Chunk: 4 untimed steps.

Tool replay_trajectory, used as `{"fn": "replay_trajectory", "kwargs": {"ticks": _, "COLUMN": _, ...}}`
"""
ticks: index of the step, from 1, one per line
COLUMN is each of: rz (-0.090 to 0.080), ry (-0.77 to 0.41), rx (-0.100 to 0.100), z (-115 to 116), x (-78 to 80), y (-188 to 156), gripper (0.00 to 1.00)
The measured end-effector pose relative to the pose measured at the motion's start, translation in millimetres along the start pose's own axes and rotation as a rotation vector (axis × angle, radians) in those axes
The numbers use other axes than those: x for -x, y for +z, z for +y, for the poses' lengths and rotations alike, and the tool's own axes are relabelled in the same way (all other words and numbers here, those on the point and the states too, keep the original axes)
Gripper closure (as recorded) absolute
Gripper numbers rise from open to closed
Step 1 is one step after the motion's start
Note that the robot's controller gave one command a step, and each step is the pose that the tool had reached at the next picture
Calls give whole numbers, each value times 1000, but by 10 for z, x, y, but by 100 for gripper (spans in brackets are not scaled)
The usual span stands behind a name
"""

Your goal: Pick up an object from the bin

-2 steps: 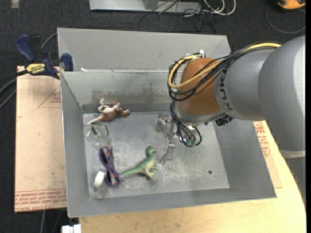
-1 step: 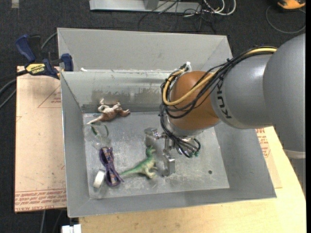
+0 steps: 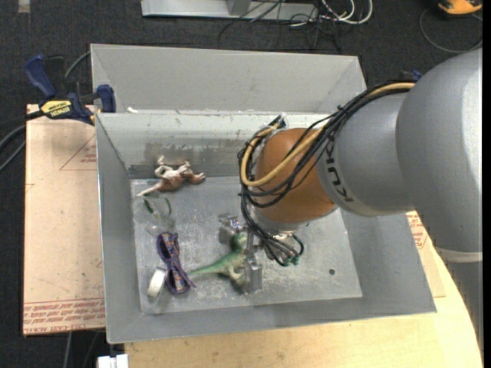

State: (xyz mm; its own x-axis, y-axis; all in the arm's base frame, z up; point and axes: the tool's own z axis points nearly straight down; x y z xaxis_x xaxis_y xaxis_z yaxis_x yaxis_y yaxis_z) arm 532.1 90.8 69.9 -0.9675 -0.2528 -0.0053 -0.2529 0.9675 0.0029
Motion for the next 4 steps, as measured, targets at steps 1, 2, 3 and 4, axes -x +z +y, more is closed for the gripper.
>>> {"fn": "replay_trajectory", "kwargs": {"ticks": 1, "rz": 1, "ry": -606, "rx": 2, "z": 65, "x": 51, "y": -4, "gripper": 100}}
{"fn": "replay_trajectory", "kwargs": {"ticks": 2, "rz": 2, "ry": -606, "rx": 2, "z": 64, "x": 48, "y": -3, "gripper": 0}}
{"fn": "replay_trajectory", "kwargs": {"ticks": 3, "rz": 2, "ry": -606, "rx": 2, "z": 65, "x": 48, "y": -2, "gripper": 100}}
{"fn": "replay_trajectory", "kwargs": {"ticks": 4, "rz": 2, "ry": -606, "rx": 2, "z": 65, "x": 48, "y": -2, "gripper": 100}}
